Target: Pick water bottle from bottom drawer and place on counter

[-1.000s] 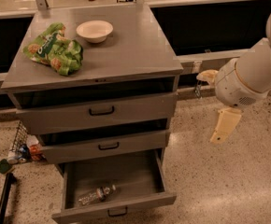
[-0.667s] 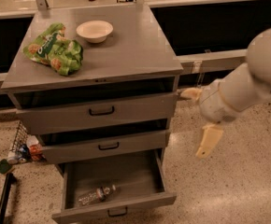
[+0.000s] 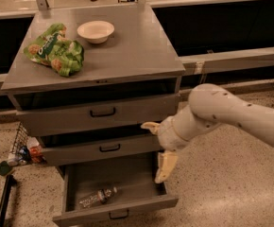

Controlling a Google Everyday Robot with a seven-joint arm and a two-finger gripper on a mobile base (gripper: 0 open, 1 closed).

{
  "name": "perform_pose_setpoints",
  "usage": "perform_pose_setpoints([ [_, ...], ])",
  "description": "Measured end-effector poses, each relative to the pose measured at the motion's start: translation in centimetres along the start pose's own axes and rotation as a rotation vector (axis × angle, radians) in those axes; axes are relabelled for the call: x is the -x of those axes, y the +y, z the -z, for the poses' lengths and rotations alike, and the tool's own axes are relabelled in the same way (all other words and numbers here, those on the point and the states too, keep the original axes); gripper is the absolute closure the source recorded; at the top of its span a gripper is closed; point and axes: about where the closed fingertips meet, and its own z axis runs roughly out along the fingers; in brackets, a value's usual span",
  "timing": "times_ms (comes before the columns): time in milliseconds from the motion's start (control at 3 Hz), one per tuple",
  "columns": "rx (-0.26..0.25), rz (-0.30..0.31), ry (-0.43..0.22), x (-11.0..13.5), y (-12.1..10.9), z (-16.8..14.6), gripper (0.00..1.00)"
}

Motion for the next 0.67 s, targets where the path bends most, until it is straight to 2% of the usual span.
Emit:
perform_pose_setpoints([
  [333,0.005,-0.005,-0.011,-0.2,-0.1,-1.0,0.0],
  [667,0.013,-0.05,-0.064,-0.8,1.4,-3.5,0.0],
])
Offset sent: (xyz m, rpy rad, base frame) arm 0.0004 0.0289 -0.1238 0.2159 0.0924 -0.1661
